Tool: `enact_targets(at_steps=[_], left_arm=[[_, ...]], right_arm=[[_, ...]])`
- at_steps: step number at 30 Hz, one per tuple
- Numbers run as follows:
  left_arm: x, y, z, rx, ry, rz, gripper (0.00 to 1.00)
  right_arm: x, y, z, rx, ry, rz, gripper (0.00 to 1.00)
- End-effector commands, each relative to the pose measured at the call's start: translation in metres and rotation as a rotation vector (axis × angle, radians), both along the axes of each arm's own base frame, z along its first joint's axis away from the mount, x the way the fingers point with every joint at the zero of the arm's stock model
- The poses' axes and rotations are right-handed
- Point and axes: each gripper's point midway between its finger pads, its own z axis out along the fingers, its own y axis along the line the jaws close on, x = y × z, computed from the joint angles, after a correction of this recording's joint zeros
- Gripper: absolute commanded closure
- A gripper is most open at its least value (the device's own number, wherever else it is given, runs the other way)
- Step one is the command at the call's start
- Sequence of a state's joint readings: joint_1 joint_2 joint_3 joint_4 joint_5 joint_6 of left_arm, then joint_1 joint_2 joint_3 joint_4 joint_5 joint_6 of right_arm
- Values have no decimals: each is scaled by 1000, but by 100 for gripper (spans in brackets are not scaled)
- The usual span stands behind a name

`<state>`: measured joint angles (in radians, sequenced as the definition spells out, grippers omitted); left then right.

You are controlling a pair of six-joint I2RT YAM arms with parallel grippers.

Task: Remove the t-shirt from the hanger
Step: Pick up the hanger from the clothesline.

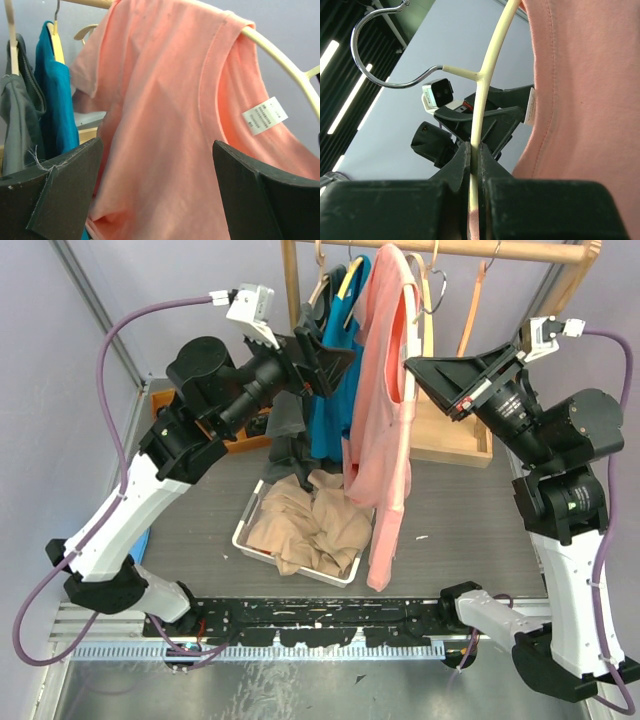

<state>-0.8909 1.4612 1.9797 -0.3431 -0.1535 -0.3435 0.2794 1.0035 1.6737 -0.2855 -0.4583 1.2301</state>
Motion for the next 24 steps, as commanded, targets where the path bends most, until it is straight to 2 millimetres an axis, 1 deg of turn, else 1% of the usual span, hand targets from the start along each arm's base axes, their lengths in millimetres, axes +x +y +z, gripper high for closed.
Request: enact_targets(at_steps=[1,7,11,16,24], left_arm=[[5,-12,14,-38,-35,-25,2],[14,-33,12,-49,-34,-58,2],[21,-39,15,-50,-48,-52,2],[29,-45,13,-45,-49,-41,2],[36,-53,10,-55,-42,-38,2]], right_arm=[[-23,-4,26,45,-128,24,99],[-17,-5,15,51,-90,9,99],[-17,-4,10,47,-78,14,99],[-15,-3,5,44,-65,21,99],[-13,-3,0,50,-54,21,99]])
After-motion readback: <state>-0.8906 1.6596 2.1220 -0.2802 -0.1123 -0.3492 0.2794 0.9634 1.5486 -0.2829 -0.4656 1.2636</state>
